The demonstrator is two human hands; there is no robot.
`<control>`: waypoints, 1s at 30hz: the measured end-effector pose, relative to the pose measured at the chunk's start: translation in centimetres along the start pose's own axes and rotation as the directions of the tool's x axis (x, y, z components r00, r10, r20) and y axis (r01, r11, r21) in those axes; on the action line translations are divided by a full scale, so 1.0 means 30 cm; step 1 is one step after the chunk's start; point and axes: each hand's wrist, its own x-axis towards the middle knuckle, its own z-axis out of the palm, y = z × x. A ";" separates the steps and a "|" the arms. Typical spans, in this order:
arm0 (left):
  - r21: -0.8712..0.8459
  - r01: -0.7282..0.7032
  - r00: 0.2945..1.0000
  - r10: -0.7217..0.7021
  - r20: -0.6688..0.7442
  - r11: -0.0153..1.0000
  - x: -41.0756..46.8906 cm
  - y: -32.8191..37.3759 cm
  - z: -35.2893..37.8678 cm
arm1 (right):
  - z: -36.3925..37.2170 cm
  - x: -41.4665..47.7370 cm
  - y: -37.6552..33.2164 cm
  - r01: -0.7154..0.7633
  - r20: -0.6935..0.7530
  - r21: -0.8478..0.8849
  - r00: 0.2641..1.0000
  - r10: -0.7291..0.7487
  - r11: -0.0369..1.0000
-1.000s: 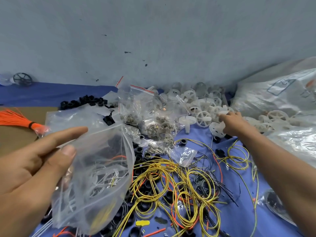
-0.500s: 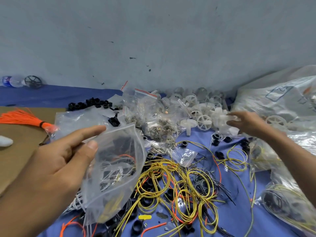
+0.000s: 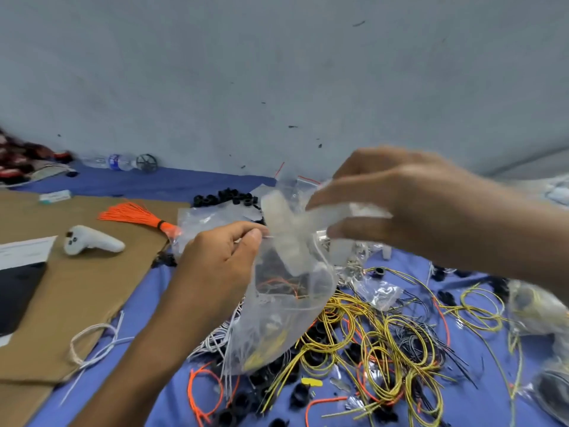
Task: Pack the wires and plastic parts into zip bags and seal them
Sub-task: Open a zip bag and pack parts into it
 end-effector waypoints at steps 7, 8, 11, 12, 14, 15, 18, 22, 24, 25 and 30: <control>0.074 -0.059 0.995 0.064 -0.078 0.996 -0.015 -0.009 -0.016 | 0.066 0.037 -0.040 0.077 0.165 -0.243 0.986 -0.037 0.967; 0.084 -0.054 0.995 0.061 -0.081 0.995 -0.014 -0.010 -0.015 | 0.049 0.040 -0.038 0.052 0.148 -0.196 0.989 -0.023 0.979; 0.105 -0.044 0.996 0.052 -0.077 0.994 -0.011 -0.010 -0.012 | -0.021 0.036 -0.029 0.007 0.014 -0.025 1.000 -0.006 1.000; 0.106 -0.038 0.997 0.046 -0.069 0.994 -0.012 -0.009 -0.010 | -0.040 0.031 -0.026 0.000 -0.026 0.074 1.000 0.001 0.997; 0.080 -0.029 0.997 0.034 -0.062 0.996 -0.012 -0.010 -0.008 | -0.056 0.023 -0.032 -0.020 -0.037 0.355 0.999 0.035 0.935; 0.064 -0.029 0.998 0.033 -0.054 0.998 -0.010 -0.011 -0.009 | -0.051 0.023 -0.042 -0.022 -0.023 0.478 0.999 0.038 0.878; 0.028 -0.046 0.999 0.047 -0.021 0.999 -0.006 -0.009 -0.010 | 0.004 0.035 -0.061 -0.068 0.067 0.634 0.997 0.032 0.770; 0.029 -0.058 0.997 0.060 -0.049 0.998 -0.007 -0.015 -0.018 | 0.083 0.042 -0.039 -0.185 0.147 0.538 0.981 0.124 0.822; 0.031 -0.076 0.997 0.077 -0.033 0.997 -0.012 -0.017 -0.020 | 0.117 0.053 -0.039 -0.200 0.088 0.457 0.980 0.179 0.867; 0.043 -0.087 0.996 0.088 -0.019 0.995 -0.014 -0.015 -0.020 | 0.141 0.059 -0.040 -0.214 0.087 0.340 0.977 0.196 0.916; 0.108 -0.124 0.989 0.114 0.096 0.986 -0.028 0.020 -0.056 | 0.243 0.089 -0.065 -0.292 0.312 0.052 0.913 0.262 0.955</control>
